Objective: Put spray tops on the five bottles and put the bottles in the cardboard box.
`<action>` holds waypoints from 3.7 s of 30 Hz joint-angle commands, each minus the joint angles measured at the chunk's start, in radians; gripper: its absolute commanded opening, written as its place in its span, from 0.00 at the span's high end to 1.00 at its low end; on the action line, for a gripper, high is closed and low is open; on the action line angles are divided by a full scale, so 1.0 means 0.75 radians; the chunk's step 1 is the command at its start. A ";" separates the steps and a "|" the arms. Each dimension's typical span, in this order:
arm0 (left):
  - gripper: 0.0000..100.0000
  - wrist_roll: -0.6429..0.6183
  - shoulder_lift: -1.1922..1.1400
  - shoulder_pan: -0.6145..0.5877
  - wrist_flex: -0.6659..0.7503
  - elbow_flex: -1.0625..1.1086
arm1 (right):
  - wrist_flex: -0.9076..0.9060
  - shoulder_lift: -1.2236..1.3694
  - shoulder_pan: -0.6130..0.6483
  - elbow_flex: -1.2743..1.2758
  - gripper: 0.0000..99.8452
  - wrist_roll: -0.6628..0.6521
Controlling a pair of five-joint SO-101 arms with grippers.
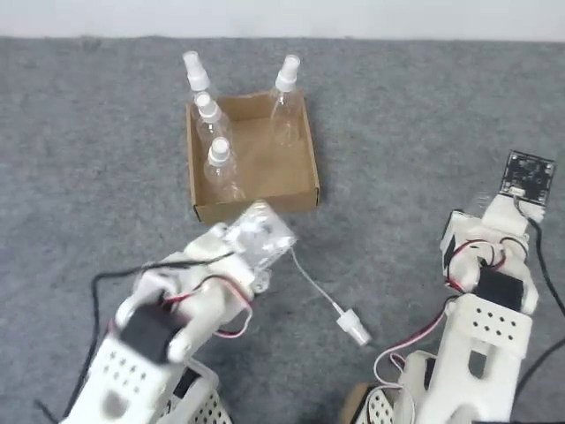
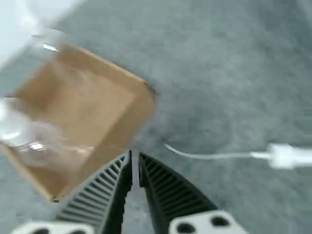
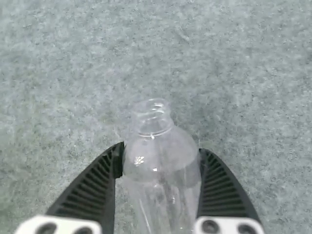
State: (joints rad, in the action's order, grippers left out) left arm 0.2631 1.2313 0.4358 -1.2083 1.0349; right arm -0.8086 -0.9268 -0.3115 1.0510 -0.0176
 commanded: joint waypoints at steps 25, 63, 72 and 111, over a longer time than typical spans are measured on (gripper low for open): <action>0.80 0.352 -0.749 0.436 -0.012 -0.326 | 0.056 -0.058 -0.214 -0.053 0.92 0.012; 0.80 0.606 -1.755 0.626 0.268 -0.713 | 0.083 -0.060 -0.508 -0.137 0.92 0.006; 0.80 0.651 -1.815 0.673 0.170 -0.797 | 0.083 -0.060 -0.508 -0.137 0.92 0.006; 0.98 0.728 -1.954 0.706 -0.172 -0.879 | 0.081 -0.060 -0.502 -0.137 0.92 0.004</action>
State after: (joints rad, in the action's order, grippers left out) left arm 0.8017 -0.2417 0.9651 -1.2697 0.4150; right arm -0.7656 -0.9268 -0.6797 1.0357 -0.0176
